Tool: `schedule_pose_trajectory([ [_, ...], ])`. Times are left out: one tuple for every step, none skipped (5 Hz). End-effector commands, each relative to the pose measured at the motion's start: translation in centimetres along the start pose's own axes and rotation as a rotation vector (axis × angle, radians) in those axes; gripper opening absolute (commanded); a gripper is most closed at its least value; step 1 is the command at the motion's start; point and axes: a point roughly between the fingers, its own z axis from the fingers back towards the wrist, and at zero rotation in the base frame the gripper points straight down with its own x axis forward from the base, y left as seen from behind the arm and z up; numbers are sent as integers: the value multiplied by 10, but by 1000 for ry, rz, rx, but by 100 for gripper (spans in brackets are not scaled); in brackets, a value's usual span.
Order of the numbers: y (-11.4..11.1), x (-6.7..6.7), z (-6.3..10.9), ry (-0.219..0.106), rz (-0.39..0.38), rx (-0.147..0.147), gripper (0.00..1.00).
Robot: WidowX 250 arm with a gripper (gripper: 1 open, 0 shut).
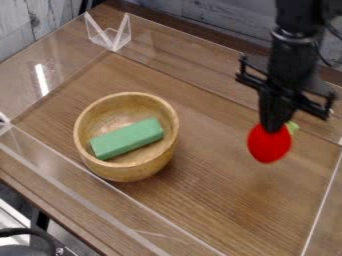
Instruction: Move the red fruit to the right side of the table
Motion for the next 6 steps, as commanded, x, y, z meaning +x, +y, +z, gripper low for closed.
schedule_pose_trajectory([
  [-17,0,4,-54,-54,-28,0],
  [-12,-9,-1,-44,-57,-40,0],
  [-4,-15,0,-34,-77,-55,0],
  [-8,-19,-11,-36,-48,-66,0],
  [-13,-21,-22,-28,-26,-71,0],
  [-26,-21,-38,-16,-63,-73,100],
])
